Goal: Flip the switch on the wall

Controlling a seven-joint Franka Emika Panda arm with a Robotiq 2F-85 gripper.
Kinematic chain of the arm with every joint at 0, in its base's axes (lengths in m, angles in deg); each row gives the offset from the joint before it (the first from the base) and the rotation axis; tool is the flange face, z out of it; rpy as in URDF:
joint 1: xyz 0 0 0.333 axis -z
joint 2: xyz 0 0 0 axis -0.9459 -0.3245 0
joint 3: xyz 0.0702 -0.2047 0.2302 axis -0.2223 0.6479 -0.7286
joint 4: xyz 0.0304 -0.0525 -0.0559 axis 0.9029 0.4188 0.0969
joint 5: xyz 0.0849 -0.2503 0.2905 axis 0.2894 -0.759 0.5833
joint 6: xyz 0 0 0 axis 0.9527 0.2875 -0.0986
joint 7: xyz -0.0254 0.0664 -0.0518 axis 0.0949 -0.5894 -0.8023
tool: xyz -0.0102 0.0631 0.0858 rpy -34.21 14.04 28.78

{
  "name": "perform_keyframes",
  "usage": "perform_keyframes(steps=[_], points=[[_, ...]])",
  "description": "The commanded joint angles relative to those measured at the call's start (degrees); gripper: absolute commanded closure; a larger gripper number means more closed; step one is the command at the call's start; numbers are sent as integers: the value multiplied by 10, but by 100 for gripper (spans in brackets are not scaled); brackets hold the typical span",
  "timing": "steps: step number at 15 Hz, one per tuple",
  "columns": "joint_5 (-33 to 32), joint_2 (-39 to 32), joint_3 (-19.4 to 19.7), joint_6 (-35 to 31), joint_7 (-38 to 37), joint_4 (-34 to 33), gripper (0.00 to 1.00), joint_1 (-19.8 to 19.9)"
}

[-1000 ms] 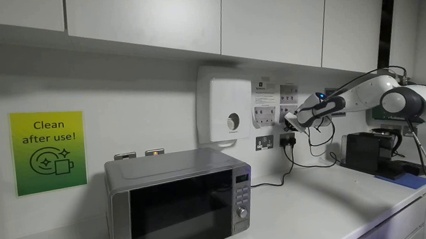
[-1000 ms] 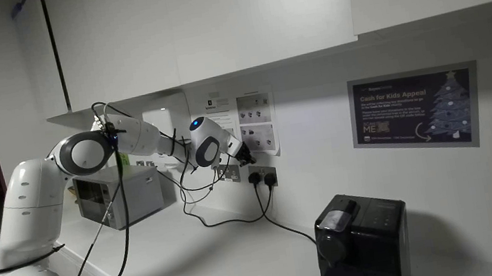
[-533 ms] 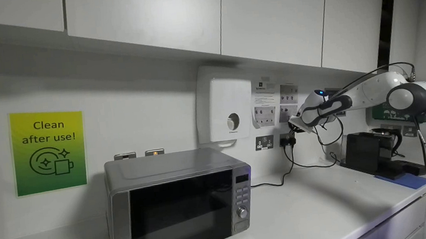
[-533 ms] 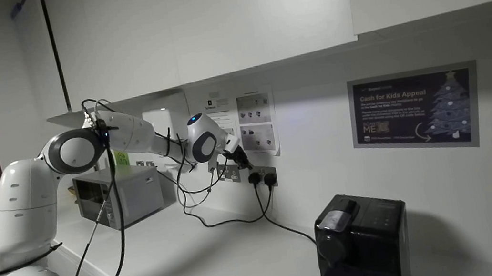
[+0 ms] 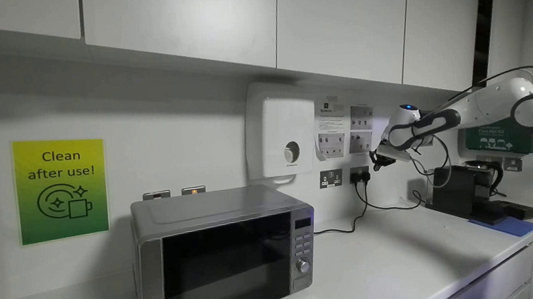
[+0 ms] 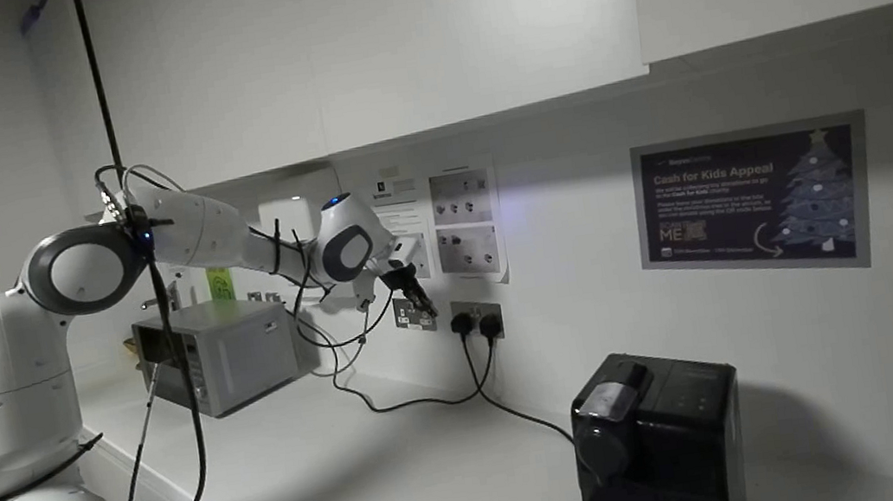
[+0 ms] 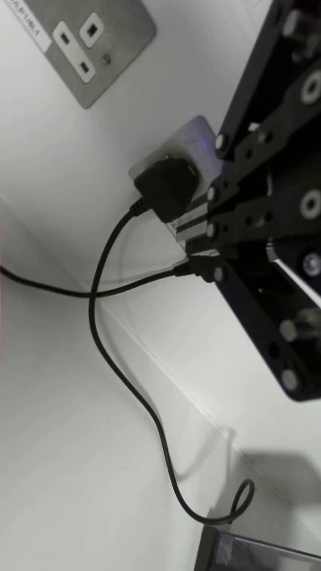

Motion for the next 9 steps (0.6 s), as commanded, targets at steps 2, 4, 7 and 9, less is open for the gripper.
perform_keyframes(steps=[2,4,7,9], points=[[-19,80,-31,75,88,63,100,31],[-17,101,-39,101,125,83,100,39],[-9,130,-48,130,174,112,100,49],[-8,148,-53,144,202,131,100,53]])
